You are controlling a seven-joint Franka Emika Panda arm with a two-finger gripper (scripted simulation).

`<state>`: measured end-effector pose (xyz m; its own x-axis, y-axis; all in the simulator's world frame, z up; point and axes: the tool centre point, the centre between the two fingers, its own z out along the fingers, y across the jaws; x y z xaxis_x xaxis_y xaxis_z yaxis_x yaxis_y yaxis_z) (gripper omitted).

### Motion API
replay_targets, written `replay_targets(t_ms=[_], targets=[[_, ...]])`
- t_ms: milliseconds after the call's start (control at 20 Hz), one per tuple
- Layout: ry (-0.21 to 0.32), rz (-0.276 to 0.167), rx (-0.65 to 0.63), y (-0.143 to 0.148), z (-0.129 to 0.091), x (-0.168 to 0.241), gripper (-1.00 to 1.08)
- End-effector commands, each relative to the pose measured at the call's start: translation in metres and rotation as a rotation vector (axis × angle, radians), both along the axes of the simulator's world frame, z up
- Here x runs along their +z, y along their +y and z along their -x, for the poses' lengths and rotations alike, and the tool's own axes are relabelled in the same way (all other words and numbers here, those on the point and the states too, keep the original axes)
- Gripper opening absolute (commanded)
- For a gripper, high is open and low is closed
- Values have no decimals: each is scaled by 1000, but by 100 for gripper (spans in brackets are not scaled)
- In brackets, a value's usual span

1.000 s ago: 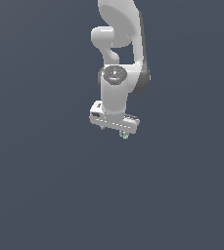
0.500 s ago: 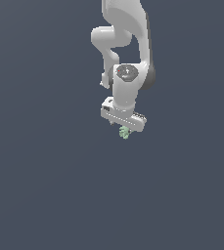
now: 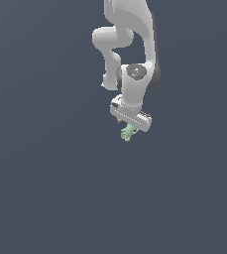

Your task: Pick up the object and move it to a goal position.

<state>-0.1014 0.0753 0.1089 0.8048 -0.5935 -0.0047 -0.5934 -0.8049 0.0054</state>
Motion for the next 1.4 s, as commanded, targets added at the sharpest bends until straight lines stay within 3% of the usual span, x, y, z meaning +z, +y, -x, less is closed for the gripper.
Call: replay_targets(t_ms=[0,650,1350], targets=[[-3,0,-28,4,5,-2,100],[-7,-1,-63,10,13,-7,100],[-7,-1,-67,10,14,-53,100]])
